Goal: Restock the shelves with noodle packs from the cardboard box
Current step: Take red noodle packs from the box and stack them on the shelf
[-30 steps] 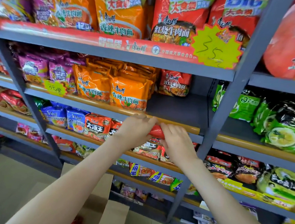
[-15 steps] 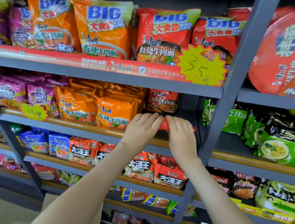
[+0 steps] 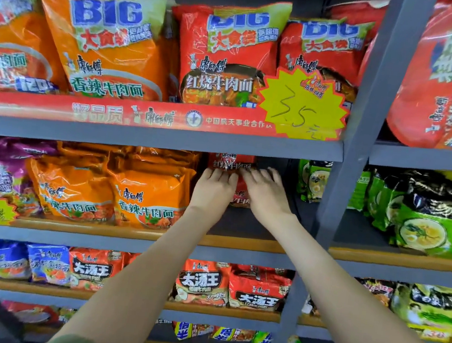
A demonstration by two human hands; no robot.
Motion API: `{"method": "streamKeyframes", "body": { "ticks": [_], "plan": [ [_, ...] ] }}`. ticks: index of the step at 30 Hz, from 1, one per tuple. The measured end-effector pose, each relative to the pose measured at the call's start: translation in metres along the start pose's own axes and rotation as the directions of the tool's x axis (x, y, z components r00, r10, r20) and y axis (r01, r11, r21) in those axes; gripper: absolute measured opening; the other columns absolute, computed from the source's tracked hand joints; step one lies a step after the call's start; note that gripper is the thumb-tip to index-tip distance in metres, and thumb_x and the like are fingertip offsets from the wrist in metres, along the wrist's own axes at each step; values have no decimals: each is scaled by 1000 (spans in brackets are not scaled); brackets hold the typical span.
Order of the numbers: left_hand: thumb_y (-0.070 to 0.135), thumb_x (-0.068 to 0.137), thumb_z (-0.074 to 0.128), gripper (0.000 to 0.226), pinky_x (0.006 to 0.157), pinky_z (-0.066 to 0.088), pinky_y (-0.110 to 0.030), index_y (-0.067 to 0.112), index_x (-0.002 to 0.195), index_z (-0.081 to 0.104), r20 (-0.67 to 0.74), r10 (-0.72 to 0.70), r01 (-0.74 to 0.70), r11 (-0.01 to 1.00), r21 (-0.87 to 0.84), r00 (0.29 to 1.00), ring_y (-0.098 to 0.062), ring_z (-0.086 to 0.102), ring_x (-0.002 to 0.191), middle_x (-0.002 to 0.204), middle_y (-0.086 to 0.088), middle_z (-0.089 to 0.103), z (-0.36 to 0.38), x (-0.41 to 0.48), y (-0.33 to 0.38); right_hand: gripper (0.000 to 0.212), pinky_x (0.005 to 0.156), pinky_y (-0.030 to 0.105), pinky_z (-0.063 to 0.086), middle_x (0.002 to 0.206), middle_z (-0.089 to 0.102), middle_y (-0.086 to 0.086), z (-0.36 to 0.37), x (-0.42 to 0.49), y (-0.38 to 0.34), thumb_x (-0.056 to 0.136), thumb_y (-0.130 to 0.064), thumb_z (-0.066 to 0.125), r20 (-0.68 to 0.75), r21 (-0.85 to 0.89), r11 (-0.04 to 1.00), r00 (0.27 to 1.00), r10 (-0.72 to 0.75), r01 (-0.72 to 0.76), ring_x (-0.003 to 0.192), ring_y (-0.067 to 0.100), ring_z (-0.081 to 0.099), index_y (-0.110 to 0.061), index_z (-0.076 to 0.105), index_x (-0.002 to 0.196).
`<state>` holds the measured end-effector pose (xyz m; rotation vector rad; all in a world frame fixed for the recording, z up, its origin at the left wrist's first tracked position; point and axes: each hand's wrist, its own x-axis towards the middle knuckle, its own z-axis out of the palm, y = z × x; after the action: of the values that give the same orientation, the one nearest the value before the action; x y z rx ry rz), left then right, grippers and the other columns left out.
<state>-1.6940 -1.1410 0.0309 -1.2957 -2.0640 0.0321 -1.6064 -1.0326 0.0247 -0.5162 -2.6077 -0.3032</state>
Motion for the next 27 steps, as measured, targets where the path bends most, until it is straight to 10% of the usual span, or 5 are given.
{"method": "streamKeyframes", "body": {
  "ticks": [6, 14, 19, 27],
  "plan": [
    [14, 100, 37, 60, 118, 0, -46, 0, 150, 7, 137, -148, 129, 982, 140, 980, -33, 7, 146, 156, -20, 17, 24, 16, 9, 104, 116, 47, -3, 154, 25, 15, 44, 7, 6, 65, -2, 75, -100, -109, 992, 994, 51, -62, 143, 33, 18, -13, 16, 150],
    [21, 102, 32, 72, 114, -12, -44, 4, 146, -22, 197, -251, 226, 964, 141, 948, -27, -17, 145, 158, -13, -18, 60, 45, 11, 101, 116, 51, 2, 158, -18, 8, 73, 46, 14, 85, -9, 65, 48, 34, 987, 987, 153, -154, 143, 27, -22, -13, -12, 150],
    [54, 99, 21, 80, 110, -20, -49, 9, 144, -28, 521, -223, 182, 975, 129, 824, -23, -31, 140, 150, -6, -36, 84, 51, 9, 101, 117, 48, -2, 156, -26, 5, 73, 70, 25, 87, -24, 65, 219, 142, 990, 974, -52, 21, 141, 26, -29, -22, -12, 151],
    [60, 97, 20, 88, 111, -20, -47, 6, 133, -40, 488, -307, 213, 948, 238, 817, -25, -32, 139, 148, -9, -41, 102, 58, 4, 107, 117, 49, -2, 156, -26, 4, 92, 85, 21, 85, -28, 69, 170, 122, 993, 985, -21, 0, 140, 26, -30, -24, -16, 150]
  ]
}}
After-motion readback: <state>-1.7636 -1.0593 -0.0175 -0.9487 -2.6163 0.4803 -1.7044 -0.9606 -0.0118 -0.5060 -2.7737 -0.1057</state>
